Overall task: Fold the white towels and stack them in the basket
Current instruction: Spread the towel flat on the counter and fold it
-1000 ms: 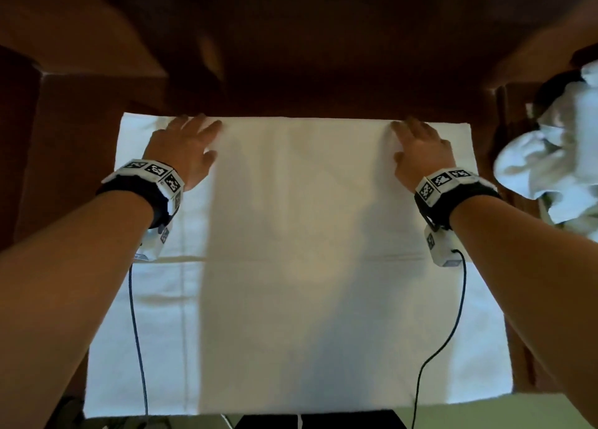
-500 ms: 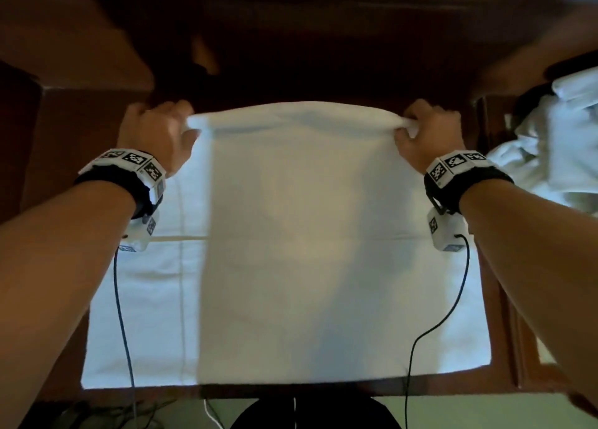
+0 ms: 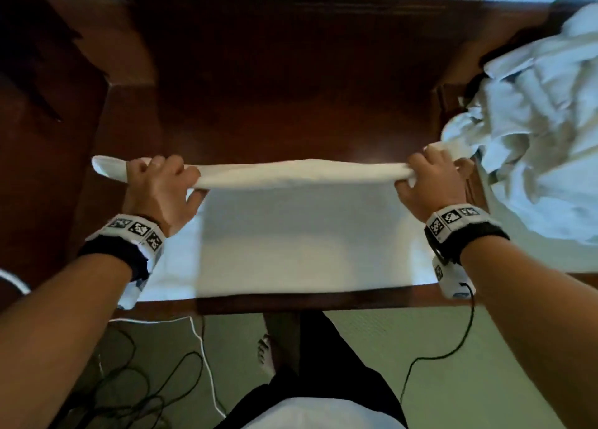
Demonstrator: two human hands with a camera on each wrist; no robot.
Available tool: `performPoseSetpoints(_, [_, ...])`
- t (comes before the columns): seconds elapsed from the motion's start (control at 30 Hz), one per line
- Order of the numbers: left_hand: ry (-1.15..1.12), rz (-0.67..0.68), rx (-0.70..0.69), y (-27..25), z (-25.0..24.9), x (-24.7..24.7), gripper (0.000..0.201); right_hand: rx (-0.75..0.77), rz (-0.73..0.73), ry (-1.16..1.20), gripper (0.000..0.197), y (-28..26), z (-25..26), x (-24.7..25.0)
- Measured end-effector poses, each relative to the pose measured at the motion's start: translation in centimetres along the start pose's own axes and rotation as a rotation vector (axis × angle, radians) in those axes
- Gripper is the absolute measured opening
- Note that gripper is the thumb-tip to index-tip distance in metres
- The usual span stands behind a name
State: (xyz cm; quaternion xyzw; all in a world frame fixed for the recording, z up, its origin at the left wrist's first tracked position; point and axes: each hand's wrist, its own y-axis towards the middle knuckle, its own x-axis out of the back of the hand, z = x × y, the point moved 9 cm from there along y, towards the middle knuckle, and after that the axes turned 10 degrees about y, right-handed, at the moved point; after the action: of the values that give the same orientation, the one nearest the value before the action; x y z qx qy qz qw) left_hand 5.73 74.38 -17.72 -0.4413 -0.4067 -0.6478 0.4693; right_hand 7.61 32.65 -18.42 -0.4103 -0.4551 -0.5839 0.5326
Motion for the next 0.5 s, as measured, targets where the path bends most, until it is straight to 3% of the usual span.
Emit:
performPoseSetpoints(0.1, [-0.005,0.084,-0.013,-7.0,-2.1,-2.9,0.026,-0.043,0.056,-0.105,0.027,-7.1,-1.4,-2.5])
performPoseSetpoints(0.23, [-0.047,0.351,-0.071,-13.7,-5.5,-8.7,0.035,-0.152,0.413,-0.315,0.029,-14.3,-3.8,-7.4])
performPoseSetpoints(0.37, [-0.108,0.444,-0.008,-14.9,-6.6,-10.0,0.054,-0.148,0.419,-0.358,0.034,-16.5,-4.4,-8.1])
performPoseSetpoints(0.5, [-0.234,0.476,0.0,-15.0,-7.6,-11.3,0.066,-0.139,0.503,-0.228,0.068,-17.1,-5.5,-9.9])
